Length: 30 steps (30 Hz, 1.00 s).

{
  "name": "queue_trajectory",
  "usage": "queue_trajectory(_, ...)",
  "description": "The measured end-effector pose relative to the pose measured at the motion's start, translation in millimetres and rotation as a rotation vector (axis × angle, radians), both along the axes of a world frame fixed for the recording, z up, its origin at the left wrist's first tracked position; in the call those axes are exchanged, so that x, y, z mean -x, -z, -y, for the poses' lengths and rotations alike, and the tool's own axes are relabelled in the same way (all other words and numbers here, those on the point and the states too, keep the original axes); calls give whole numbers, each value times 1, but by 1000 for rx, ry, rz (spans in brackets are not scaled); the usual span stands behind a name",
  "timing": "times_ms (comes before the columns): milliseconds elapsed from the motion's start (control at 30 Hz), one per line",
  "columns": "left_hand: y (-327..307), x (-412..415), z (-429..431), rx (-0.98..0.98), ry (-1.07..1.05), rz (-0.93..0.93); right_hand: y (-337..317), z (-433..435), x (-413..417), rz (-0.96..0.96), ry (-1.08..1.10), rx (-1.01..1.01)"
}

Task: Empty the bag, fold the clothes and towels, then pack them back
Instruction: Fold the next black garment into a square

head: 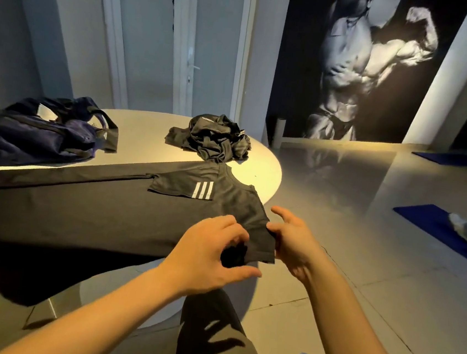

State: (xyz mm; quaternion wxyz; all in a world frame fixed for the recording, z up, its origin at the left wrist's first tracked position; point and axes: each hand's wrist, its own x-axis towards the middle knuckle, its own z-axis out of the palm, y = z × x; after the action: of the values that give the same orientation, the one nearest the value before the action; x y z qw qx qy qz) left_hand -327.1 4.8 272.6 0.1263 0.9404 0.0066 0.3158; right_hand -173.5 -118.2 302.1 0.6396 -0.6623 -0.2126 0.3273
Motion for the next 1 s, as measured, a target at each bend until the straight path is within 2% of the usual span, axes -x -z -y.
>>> queue_trajectory(133,-4,-4,0,-109,-90,65,-19,-13,2,3,-35,-45)
queue_trajectory(267,-11,-6,-9,-136,-184,151,-31,-26,1,0,-53,-58)
queue_trajectory(367,-17,-4,-16,-110,-178,197,-37,-32,-1,16,-80,-45)
queue_trajectory(500,-36,-3,-28,21,-138,211,-47,-34,-6,62,-187,-26)
queue_trajectory(600,-60,-7,-47,198,-168,198,-51,-37,-18,125,-293,-10)
queue_trajectory(700,-91,-16,-74,385,-169,133,-48,-47,-39,98,-291,-5)
queue_trajectory(767,-112,-24,-95,437,-144,63,-43,-58,-60,112,-267,21)
queue_trajectory(867,-135,-40,-131,489,-191,-27,-35,-81,-95,152,-287,85)
queue_trajectory(1000,-130,-66,-186,598,-315,-81,-17,-107,-131,241,-474,268)
